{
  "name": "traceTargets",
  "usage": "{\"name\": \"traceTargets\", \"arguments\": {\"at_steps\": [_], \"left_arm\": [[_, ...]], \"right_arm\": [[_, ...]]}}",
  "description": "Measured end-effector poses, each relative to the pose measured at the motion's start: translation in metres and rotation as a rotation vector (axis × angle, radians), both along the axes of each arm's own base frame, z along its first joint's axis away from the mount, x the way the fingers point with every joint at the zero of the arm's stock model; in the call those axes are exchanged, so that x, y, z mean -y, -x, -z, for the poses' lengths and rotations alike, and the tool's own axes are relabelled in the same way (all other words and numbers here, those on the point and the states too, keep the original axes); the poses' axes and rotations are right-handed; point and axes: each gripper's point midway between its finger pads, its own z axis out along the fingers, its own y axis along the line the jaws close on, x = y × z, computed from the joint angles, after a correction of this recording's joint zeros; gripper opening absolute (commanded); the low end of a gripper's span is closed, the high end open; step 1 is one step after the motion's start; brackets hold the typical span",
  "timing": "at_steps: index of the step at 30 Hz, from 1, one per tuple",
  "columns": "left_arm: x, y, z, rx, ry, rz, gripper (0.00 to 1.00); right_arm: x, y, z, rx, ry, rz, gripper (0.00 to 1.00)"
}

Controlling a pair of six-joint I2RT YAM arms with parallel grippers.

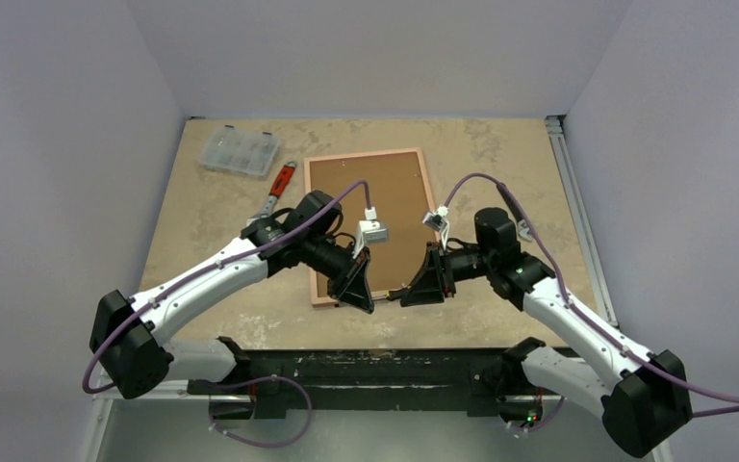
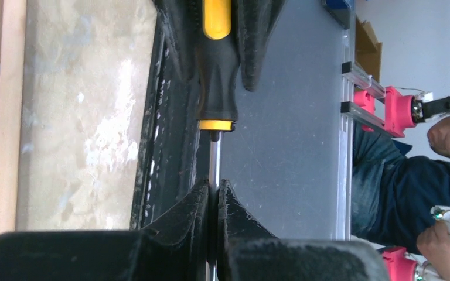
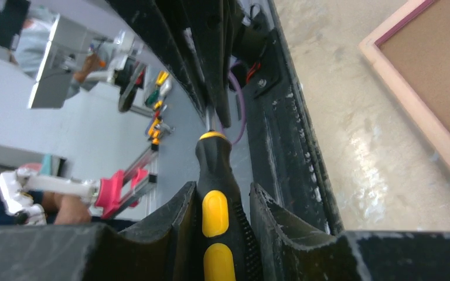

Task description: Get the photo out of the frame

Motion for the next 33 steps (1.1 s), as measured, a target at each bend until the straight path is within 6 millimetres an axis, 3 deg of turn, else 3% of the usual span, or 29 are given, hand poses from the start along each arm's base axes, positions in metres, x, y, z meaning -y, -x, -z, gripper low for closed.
{"name": "traceTargets", "arguments": {"at_steps": [1,3,4,6,8,10,13,16,20,25,28,33], "left_arm": [[0.0,0.001,-0.001,0.002,0.007,0.009,0.0],[0.001,0.002,-0.003,0.009,0.025,0.028,0.0],[0.001,0.003,-0.004,0.01,0.028,0.03,0.08],[0.002,0.0,-0.006,0.023,0.031,0.024,0.36],[0.002,-0.01,-0.005,0.041,0.021,-0.014,0.56],[-0.001,-0.027,-0.006,0.028,0.01,-0.093,0.61],[-0.015,-0.072,-0.005,0.022,-0.017,-0.296,0.59],[-0.039,-0.115,0.006,0.025,-0.107,-0.533,0.52],[-0.054,-0.141,0.024,-0.027,-0.246,-0.7,0.47],[-0.037,-0.134,0.05,-0.17,-0.249,-0.753,0.41],[-0.018,-0.115,0.075,-0.24,-0.298,-0.741,0.22],[0.004,-0.103,0.102,-0.296,-0.341,-0.761,0.2]], "right_arm": [[0.0,0.001,-0.001,0.002,-0.002,0.003,0.0],[0.002,0.003,-0.007,0.017,-0.014,0.001,0.0],[0.002,0.002,-0.008,0.031,-0.012,0.017,0.0],[0.004,-0.001,-0.01,0.057,0.0,0.067,0.0],[0.006,-0.007,-0.01,0.075,0.021,0.137,0.0],[0.011,-0.019,-0.006,0.088,0.066,0.252,0.0],[0.026,-0.043,0.01,0.08,0.174,0.458,0.0],[0.055,-0.067,0.038,0.046,0.337,0.689,0.0],[0.096,-0.082,0.069,0.008,0.539,0.921,0.0],[0.125,-0.093,0.081,0.024,0.647,1.067,0.0],[0.135,-0.099,0.085,0.041,0.691,1.122,0.0],[0.143,-0.101,0.09,0.045,0.733,1.151,0.0]]}}
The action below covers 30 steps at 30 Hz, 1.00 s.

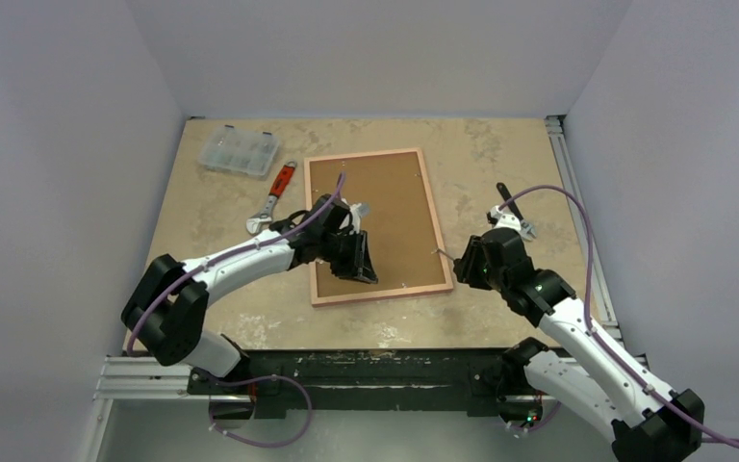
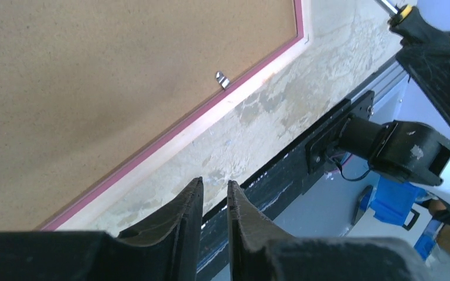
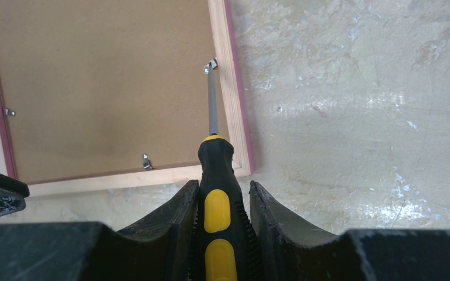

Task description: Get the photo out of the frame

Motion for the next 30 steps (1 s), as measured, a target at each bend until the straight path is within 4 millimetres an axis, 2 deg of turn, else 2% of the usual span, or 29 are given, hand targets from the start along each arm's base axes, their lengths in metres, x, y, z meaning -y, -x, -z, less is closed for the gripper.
{"name": "traceTargets", "arguments": {"at_steps": [3,5,10,15,30], "left_arm": [[0.006,-0.005,0.002,0.006,0.004,-0.026,0.16],[0.009,-0.008,0.004,0.005,0.008,-0.039,0.11],[0.013,-0.014,0.027,-0.034,-0.028,-0.062,0.0],[0.012,-0.014,0.043,-0.061,-0.064,-0.075,0.0],[0.009,-0.006,0.062,-0.069,-0.101,-0.098,0.0]], "right_arm": [[0.001,0.0,0.0,0.001,0.005,0.004,0.0],[0.001,0.0,0.0,0.002,0.003,0.002,0.0],[-0.001,0.002,0.0,-0.003,-0.005,-0.007,0.0],[-0.002,0.005,0.004,-0.015,-0.007,-0.02,0.0],[-0.001,0.007,0.011,-0.044,0.009,-0.02,0.0]]}}
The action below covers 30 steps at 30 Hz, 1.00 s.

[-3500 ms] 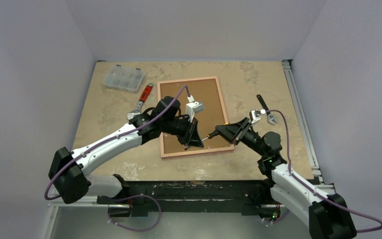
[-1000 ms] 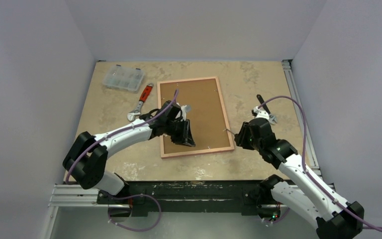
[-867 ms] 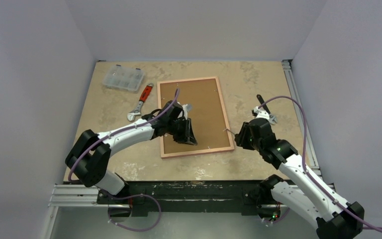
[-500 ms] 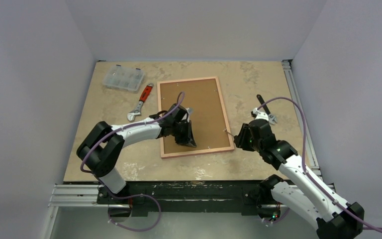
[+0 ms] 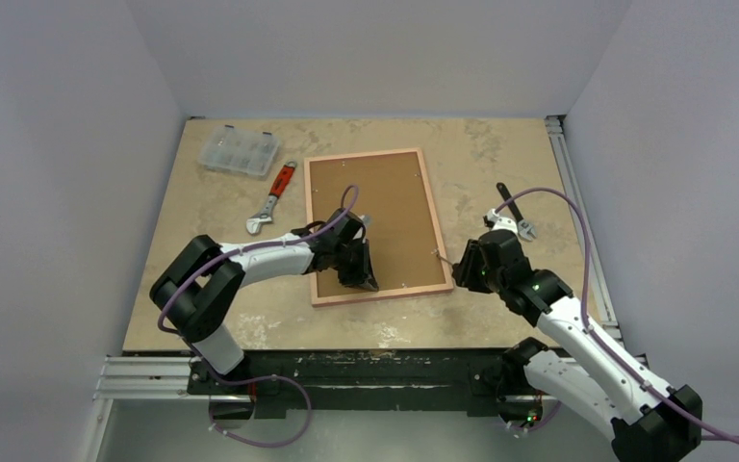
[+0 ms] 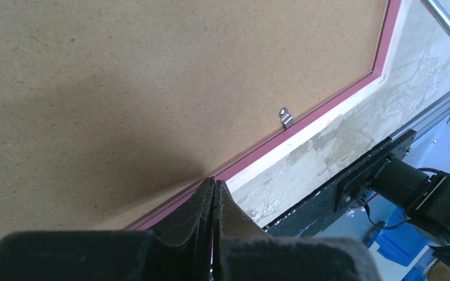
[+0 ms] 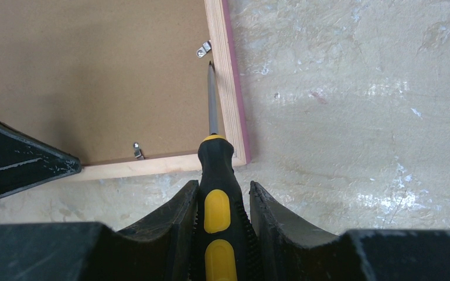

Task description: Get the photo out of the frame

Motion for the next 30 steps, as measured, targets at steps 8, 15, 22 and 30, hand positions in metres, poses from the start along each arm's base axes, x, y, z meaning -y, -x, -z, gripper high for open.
{"name": "traceTargets", "arguments": {"at_steps": [8,15,22,30], "left_arm": [[-0.005,-0.002,0.006,0.01,-0.019,-0.03,0.0],[-0.007,-0.003,0.009,0.016,-0.023,-0.04,0.0],[-0.007,-0.003,0.01,0.017,-0.022,-0.04,0.0],[-0.007,-0.003,0.009,0.019,-0.02,-0.04,0.0]], "right_arm": [[-0.004,-0.008,0.005,0.008,-0.004,0.0,0.0],[-0.006,-0.012,0.007,0.01,-0.003,0.002,0.0],[-0.011,-0.012,0.011,0.01,-0.019,-0.015,0.0],[-0.015,-0.007,0.014,0.001,-0.043,-0.038,0.0]]}}
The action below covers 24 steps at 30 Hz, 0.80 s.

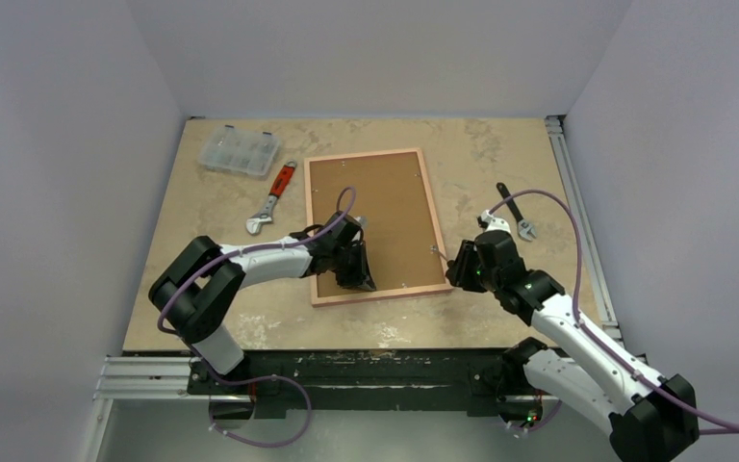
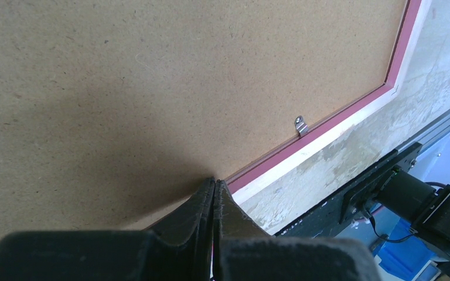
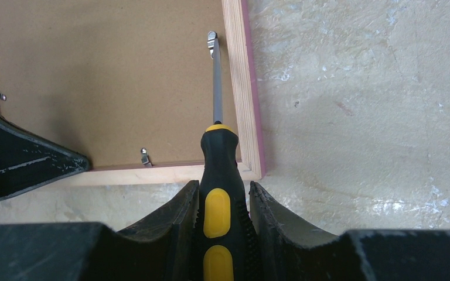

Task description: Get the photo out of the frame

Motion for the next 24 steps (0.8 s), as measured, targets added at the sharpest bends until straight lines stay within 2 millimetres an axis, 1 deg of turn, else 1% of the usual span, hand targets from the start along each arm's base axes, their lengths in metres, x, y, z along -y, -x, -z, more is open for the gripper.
{"name": "traceTargets", "arguments": {"at_steps": [4,8,9,10,12,13,14,16,17,19,20,22,24], "left_arm": [[0.0,0.0,0.0,0.003,0.003,0.0,0.0],[-0.001,0.001,-0.001,0.011,0.008,0.0,0.0],[-0.001,0.001,-0.003,0.015,0.011,0.001,0.04],[-0.001,0.001,-0.005,0.019,0.014,0.002,0.13],[-0.001,0.002,-0.012,0.031,0.025,0.01,0.31],[-0.002,0.003,-0.017,0.043,0.03,0.016,0.39],[-0.003,0.003,-0.022,0.055,0.035,0.021,0.45],[-0.004,0.004,-0.032,0.095,0.034,0.045,0.48],[-0.006,0.004,-0.036,0.119,0.016,0.059,0.49],[-0.004,0.004,-0.047,0.19,-0.051,0.122,0.5],[0.001,0.004,-0.053,0.232,-0.074,0.163,0.51],[0.012,0.01,-0.065,0.312,-0.109,0.246,0.52],[0.02,0.018,-0.071,0.368,-0.138,0.313,0.53]], "right_arm": [[-0.002,0.001,0.0,0.001,-0.01,-0.008,0.0],[-0.004,0.001,-0.006,0.019,-0.028,-0.014,0.0],[-0.003,0.002,-0.01,0.033,-0.032,-0.011,0.0],[-0.001,0.002,-0.015,0.055,-0.037,-0.005,0.0],[0.004,0.002,-0.035,0.127,-0.065,0.013,0.0],[0.006,0.002,-0.048,0.177,-0.086,0.025,0.0],[0.009,0.002,-0.064,0.23,-0.107,0.036,0.0],[0.015,0.003,-0.089,0.31,-0.137,0.06,0.0],[0.021,0.005,-0.105,0.362,-0.152,0.079,0.0],[0.029,0.009,-0.124,0.422,-0.172,0.105,0.0],[0.033,0.011,-0.129,0.44,-0.176,0.118,0.0],[0.039,0.016,-0.131,0.454,-0.176,0.133,0.0],[0.046,0.022,-0.132,0.466,-0.177,0.152,0.0]]}}
